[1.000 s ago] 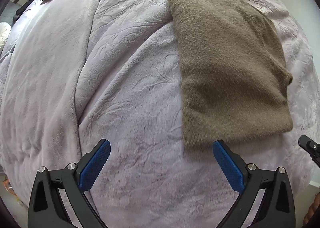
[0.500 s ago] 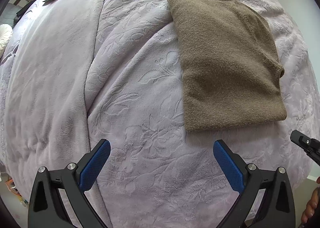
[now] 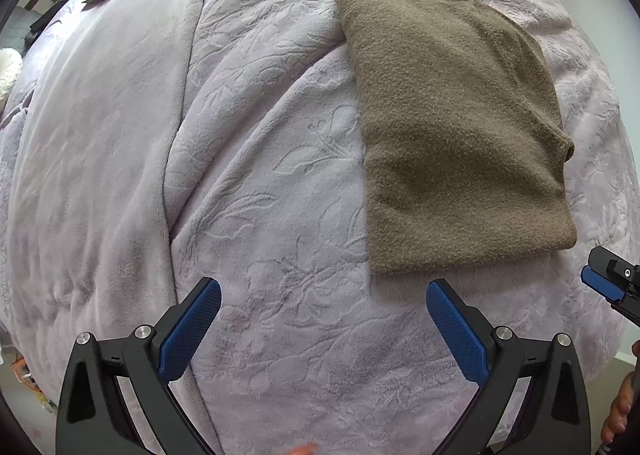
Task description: Fold small clothes
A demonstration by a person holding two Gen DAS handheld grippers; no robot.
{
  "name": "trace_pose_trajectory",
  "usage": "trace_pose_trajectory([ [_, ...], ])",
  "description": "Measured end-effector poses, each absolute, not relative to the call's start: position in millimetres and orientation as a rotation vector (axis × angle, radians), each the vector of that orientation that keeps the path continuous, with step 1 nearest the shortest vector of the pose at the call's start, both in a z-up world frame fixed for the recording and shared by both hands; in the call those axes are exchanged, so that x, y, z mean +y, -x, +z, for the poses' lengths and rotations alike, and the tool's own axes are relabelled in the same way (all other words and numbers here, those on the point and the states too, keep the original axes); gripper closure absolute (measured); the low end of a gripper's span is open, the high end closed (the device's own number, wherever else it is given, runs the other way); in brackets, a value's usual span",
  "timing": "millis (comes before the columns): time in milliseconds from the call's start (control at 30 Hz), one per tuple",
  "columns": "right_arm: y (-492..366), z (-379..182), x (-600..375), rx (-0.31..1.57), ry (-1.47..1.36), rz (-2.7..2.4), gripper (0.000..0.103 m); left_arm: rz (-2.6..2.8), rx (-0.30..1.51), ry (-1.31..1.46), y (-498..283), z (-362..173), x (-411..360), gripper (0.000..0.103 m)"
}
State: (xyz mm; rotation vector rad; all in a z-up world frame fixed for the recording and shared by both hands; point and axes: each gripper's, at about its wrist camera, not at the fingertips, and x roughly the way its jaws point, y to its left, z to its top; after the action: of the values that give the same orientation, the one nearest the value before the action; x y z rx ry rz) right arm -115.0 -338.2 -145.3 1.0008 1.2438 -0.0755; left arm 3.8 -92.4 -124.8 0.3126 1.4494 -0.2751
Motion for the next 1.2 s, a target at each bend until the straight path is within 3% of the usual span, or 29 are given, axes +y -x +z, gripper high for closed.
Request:
trace_pose_trajectory([
  [300,106.5,-152.7,-344.1,1.267,-0.982,-0.064,0.026,-0.315,1.474,-0.278,-13.2,-130.4,-103.6,0.000],
  [667,21.8,-148.8,-395.9,1.174,-0.888,0.040,0.026,-0.438,1.482,0.006,-109.4,-152.7,-107.5,0.000],
  [1100,-52.1,-210.0,-391.1,1.188,-0.961,0.325,0.025,-0.665,1.490,0.014,-138.6,-199.9,-160.6,0.000],
  [1133,-55.3,-210.8,-388.6,1.186,-0.965,0.333,0.025,-0.670,1.474,0.007,-137.6,-197.9,-163.8,0.002],
  [1167,-59.3,-212.5,-385.7,1.185,-0.982,0.335,0.027,-0.678,1.452,-0.005,-136.6,-194.5,-167.3,0.015],
  [1200,-60.8,-213.6,-384.2,1.186,-1.000,0.335,0.039,-0.686,1.438,-0.014,-135.3,-191.5,-171.3,0.017],
])
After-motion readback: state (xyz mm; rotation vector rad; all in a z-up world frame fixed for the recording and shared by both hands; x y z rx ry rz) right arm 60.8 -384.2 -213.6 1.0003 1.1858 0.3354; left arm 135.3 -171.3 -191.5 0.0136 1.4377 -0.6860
